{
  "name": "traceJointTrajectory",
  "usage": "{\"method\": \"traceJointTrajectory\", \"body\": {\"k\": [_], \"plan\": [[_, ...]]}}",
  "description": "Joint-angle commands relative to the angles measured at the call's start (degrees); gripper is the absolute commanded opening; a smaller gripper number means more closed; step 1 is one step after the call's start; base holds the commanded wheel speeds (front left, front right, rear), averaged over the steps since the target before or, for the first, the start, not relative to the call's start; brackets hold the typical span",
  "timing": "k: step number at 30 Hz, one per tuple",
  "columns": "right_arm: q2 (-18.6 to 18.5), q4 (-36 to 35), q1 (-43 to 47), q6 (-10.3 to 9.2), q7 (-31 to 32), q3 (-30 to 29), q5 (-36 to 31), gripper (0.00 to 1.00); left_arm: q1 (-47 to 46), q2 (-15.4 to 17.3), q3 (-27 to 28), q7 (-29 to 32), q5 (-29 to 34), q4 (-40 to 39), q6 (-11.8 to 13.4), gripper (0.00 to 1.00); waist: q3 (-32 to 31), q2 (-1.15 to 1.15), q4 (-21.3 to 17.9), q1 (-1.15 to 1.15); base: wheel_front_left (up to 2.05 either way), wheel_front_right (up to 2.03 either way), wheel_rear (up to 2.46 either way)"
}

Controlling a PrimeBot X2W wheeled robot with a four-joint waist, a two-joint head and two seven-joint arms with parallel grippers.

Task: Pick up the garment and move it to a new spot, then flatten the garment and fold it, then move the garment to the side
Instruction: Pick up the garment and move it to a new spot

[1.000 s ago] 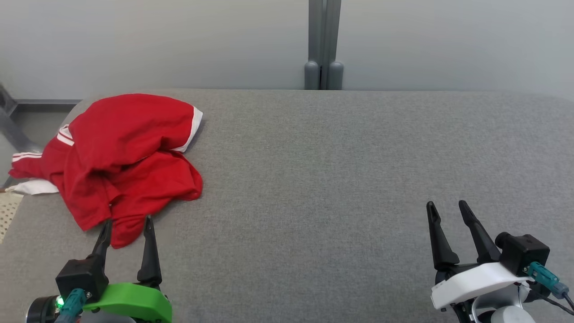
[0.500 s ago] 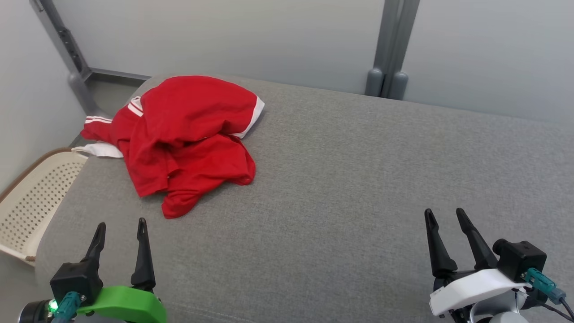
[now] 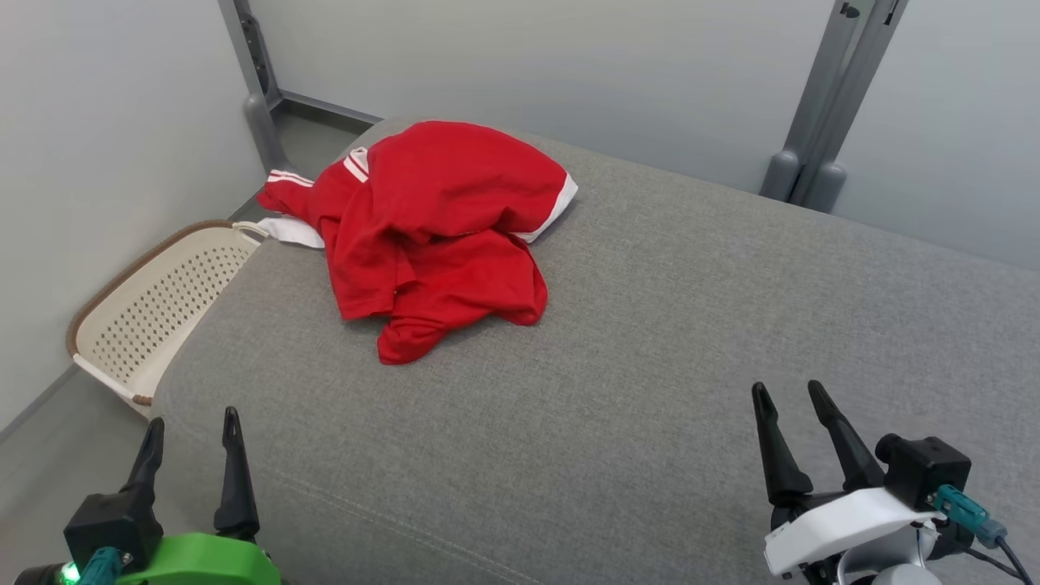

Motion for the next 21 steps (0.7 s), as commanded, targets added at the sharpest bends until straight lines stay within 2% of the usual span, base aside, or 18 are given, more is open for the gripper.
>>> {"method": "traceJointTrajectory", "body": {"k": [1, 9, 14, 21], "plan": [[-0.26, 0.23, -0.63, 0.0, -0.37, 0.1, -0.07, 1.0, 0.6, 0.1, 0.33, -0.39, -0.53, -0.27, 0.42, 1.0, 0.21, 0.0, 0.3, 0.0, 0.0, 0.0, 0.0], [-0.26, 0.68, -0.66, 0.0, -0.28, 0.09, -0.32, 1.0, 1.07, 0.11, 0.33, -0.98, -0.8, -0.23, 0.91, 1.0, 0.1, 0.0, 0.06, 0.0, 0.0, 0.0, 0.0], [-0.25, 0.47, 0.14, 0.0, -0.13, -0.78, -0.66, 1.0, -0.5, 0.46, 0.14, -1.28, -1.05, 0.89, 0.34, 1.0, -0.06, 0.0, -0.61, 0.0, 0.0, 0.0, 0.0], [-0.27, -1.22, -0.69, 0.0, 1.48, -2.34, -2.89, 1.0, -4.7, 0.79, 0.91, -2.81, -2.0, 2.68, -0.18, 1.0, 2.66, 0.0, -4.91, 0.0, 0.0, 0.0, 0.0]]}}
